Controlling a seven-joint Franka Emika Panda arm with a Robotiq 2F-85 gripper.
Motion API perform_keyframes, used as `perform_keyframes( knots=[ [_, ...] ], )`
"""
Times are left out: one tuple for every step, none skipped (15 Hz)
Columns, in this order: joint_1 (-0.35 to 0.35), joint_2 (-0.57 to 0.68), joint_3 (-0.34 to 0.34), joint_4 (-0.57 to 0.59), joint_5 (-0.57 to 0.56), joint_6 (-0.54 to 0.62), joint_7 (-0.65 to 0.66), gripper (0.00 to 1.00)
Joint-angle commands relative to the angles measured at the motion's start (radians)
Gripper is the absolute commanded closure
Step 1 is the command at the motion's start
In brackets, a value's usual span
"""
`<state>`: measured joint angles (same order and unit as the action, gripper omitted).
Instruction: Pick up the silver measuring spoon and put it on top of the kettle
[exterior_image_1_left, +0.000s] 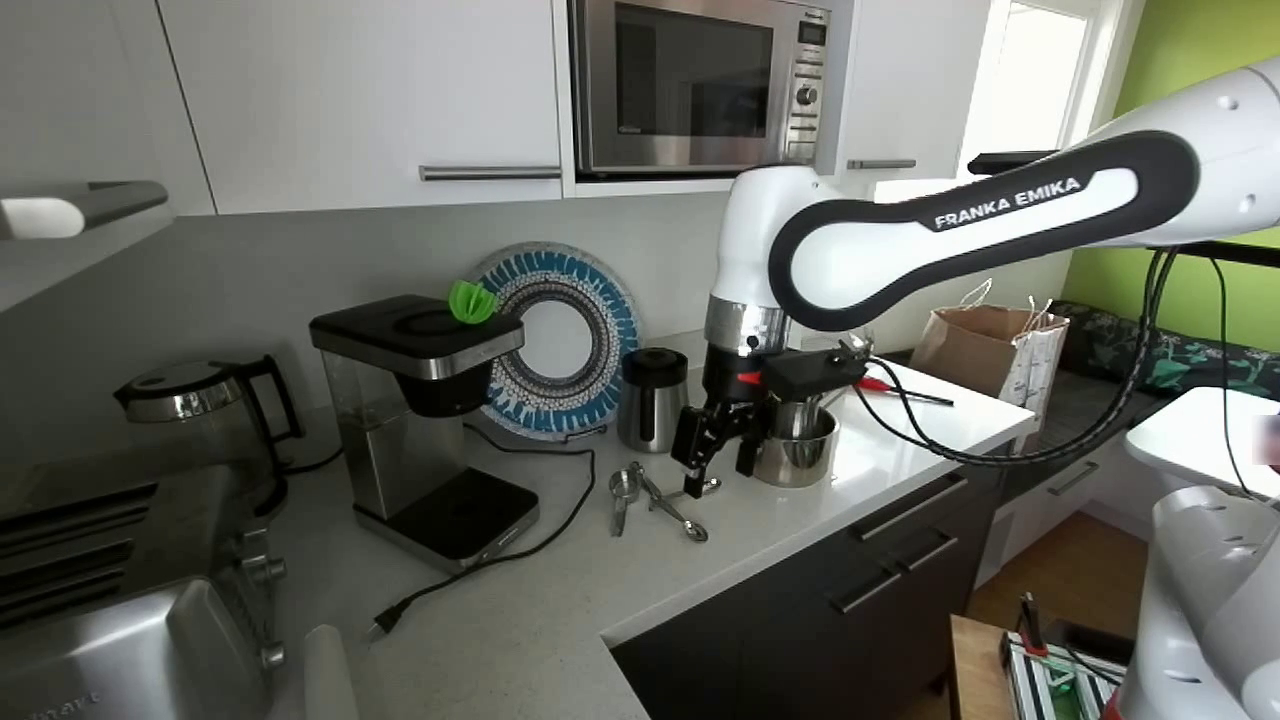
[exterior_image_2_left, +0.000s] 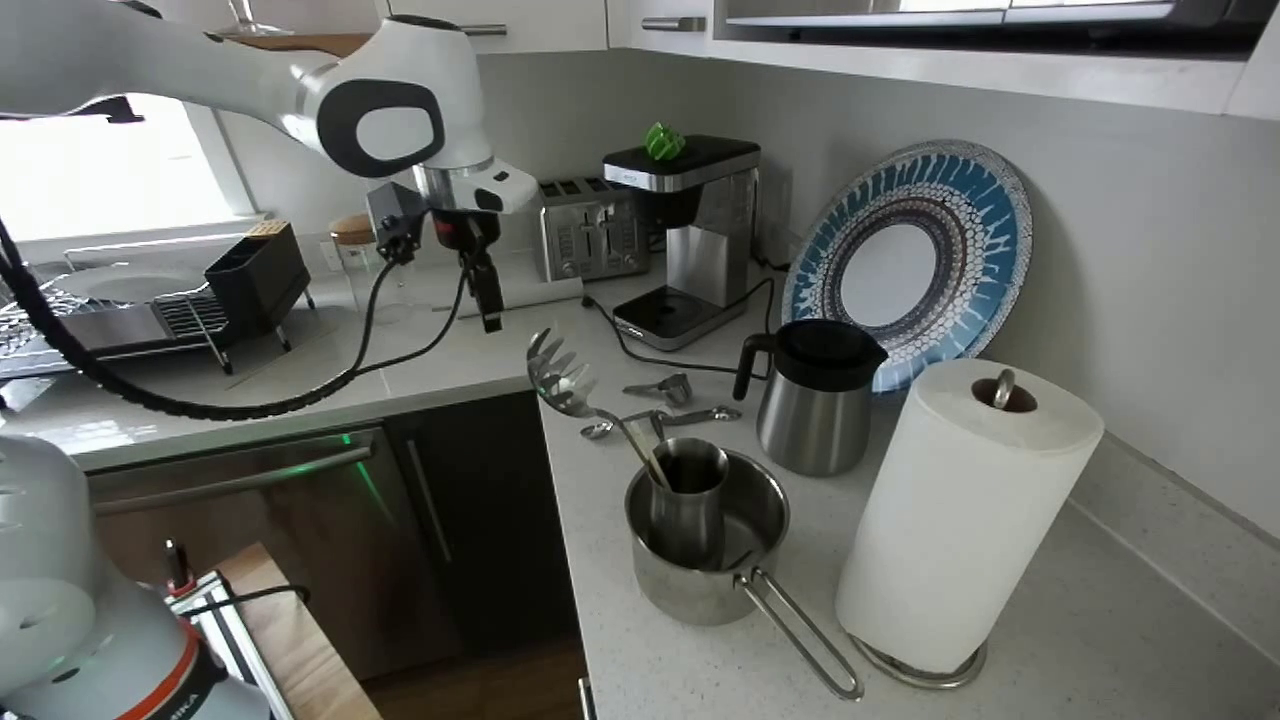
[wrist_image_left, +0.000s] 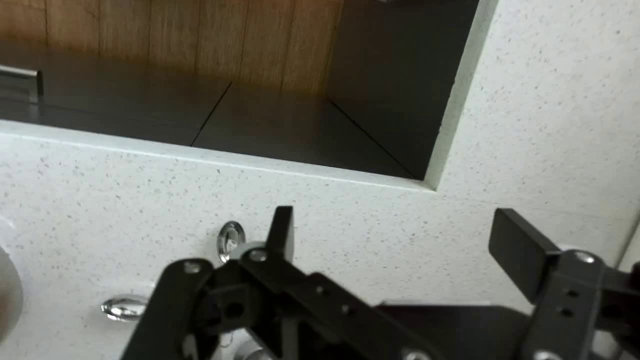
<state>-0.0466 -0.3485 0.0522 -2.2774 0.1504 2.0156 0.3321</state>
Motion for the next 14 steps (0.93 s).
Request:
perform_keyframes(
  knots=[
    [-0.002, 0.023, -0.019, 0.002, 0.018, 0.000, 0.014, 0.00],
    [-0.006, 0.044, -0.030, 0.002, 0.032, 0.002, 0.020, 0.00],
    [-0.008, 0.058, -0.036, 0.003, 0.038, 0.004, 0.023, 0.00],
    [-0.009, 0.065, -0.038, 0.004, 0.040, 0.005, 0.026, 0.00],
    [-0.015, 0.083, -0.019, 0.028, 0.044, -0.017, 0.140, 0.00],
    [-0.018, 0.128, -0.001, 0.068, 0.036, -0.016, 0.233, 0.00],
    [-0.018, 0.173, 0.007, 0.102, 0.039, 0.011, 0.290, 0.00],
    [-0.020, 0.206, 0.012, 0.129, 0.036, 0.025, 0.351, 0.00],
    [-0.020, 0.253, 0.009, 0.170, 0.037, 0.028, 0.402, 0.00],
    [-0.019, 0.292, 0.005, 0.198, 0.034, 0.054, 0.454, 0.00],
    [-0.017, 0.333, -0.001, 0.227, 0.026, 0.084, 0.507, 0.00],
    [-0.015, 0.376, -0.008, 0.256, 0.008, 0.118, 0.562, 0.00],
    [-0.011, 0.418, -0.019, 0.284, -0.008, 0.148, 0.614, 0.00],
    [-0.007, 0.456, -0.031, 0.306, -0.025, 0.181, 0.664, 0.00]
  ],
)
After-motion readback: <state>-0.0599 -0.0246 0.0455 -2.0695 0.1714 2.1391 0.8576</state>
